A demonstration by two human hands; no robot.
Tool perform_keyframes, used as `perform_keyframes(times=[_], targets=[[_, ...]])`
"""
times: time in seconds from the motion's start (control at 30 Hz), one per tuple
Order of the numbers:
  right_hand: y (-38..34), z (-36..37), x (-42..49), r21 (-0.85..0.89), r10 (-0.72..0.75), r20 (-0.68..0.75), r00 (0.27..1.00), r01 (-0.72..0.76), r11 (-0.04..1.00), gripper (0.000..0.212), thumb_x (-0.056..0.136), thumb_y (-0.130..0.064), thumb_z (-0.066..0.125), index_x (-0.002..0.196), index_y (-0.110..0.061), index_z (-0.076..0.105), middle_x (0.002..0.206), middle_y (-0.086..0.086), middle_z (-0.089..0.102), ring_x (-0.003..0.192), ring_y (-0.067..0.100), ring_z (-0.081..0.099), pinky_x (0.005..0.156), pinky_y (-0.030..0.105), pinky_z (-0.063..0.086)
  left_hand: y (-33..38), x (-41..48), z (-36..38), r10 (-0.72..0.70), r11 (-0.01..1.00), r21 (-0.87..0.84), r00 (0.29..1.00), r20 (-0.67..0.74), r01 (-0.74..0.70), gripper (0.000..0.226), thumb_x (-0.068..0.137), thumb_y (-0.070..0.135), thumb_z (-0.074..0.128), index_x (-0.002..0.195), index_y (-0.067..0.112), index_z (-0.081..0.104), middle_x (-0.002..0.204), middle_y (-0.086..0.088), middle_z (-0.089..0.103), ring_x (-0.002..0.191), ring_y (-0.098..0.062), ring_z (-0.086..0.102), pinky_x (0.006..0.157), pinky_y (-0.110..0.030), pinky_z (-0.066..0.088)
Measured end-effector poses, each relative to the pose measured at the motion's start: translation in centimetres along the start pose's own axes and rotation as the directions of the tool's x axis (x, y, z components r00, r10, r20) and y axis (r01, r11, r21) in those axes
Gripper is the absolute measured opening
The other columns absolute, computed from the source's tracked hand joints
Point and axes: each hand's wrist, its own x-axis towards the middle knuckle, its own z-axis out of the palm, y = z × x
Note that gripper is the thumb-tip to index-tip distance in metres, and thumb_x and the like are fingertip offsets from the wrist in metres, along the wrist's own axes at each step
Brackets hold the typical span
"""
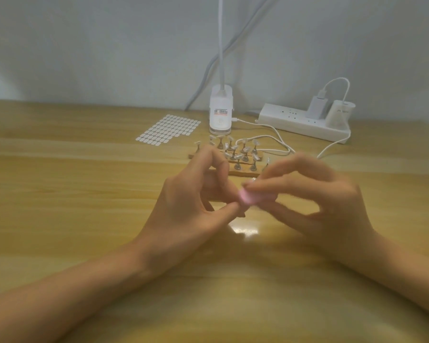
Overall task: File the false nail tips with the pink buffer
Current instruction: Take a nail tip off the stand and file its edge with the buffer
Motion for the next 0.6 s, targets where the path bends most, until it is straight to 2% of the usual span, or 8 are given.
perform_keyframes(times=[0.2, 0.3, 0.43, 0.5, 0.6], targets=[[1.0, -0.3, 0.0, -0.011, 0.040, -0.023, 0.999, -0.040, 0.999, 0.015, 0.091, -0.009, 0.075, 0.106, -0.009, 0.076, 0.095, 0.006, 0.065, 0.084, 0.010, 0.064, 0.081, 0.021, 0.050, -0.2, 0.1, 0.0, -0.013, 1.000, 0.006, 1.000, 0.004, 0.013, 0.039, 0.080, 0.016, 0.075, 0.089, 0.026, 0.039, 0.080, 0.008, 0.077, 0.079, -0.012, 0.077, 0.053, -0.015, 0.042], [1.9, -0.7, -0.1, 0.003, 0.107, -0.047, 0.993, -0.107, 0.994, 0.018, 0.088, -0.011, 0.077, 0.106, -0.011, 0.076, 0.095, 0.004, 0.065, 0.088, 0.014, 0.066, 0.080, 0.030, 0.052, -0.2, 0.1, -0.2, 0.015, 0.999, 0.038, 1.000, -0.006, -0.014, 0.038, 0.080, 0.018, 0.077, 0.091, 0.030, 0.043, 0.082, 0.011, 0.077, 0.073, -0.013, 0.075, 0.053, -0.016, 0.041], [2.3, -0.6, -0.4, 0.239, 0.256, -0.057, 0.965, -0.236, 0.942, 0.022, 0.091, -0.022, 0.072, 0.113, -0.020, 0.072, 0.103, 0.000, 0.070, 0.095, 0.029, 0.066, 0.079, 0.048, 0.053, -0.3, 0.3, -0.4, -0.022, 0.999, -0.048, 1.000, -0.021, 0.021, 0.035, 0.081, 0.018, 0.079, 0.098, 0.032, 0.052, 0.087, 0.005, 0.078, 0.074, -0.017, 0.075, 0.056, -0.031, 0.055], [2.4, -0.5, -0.6, 0.289, 0.307, -0.044, 0.951, -0.282, 0.915, 0.025, 0.089, -0.025, 0.071, 0.114, -0.020, 0.072, 0.106, -0.007, 0.071, 0.098, 0.030, 0.066, 0.079, 0.051, 0.053, -0.3, 0.3, -0.5, -0.043, 0.990, -0.132, 0.999, -0.015, 0.041, 0.033, 0.083, 0.021, 0.080, 0.101, 0.029, 0.054, 0.089, 0.001, 0.078, 0.081, -0.020, 0.077, 0.052, -0.027, 0.054], [2.5, -0.6, -0.7, 0.304, 0.325, -0.017, 0.946, -0.305, 0.903, 0.025, 0.090, -0.023, 0.074, 0.114, -0.017, 0.072, 0.107, -0.007, 0.071, 0.099, 0.030, 0.066, 0.078, 0.049, 0.054, -0.3, 0.3, -0.4, -0.069, 0.973, -0.219, 0.998, 0.003, 0.068, 0.031, 0.085, 0.017, 0.079, 0.103, 0.026, 0.056, 0.088, -0.005, 0.078, 0.082, -0.024, 0.078, 0.051, -0.024, 0.054]])
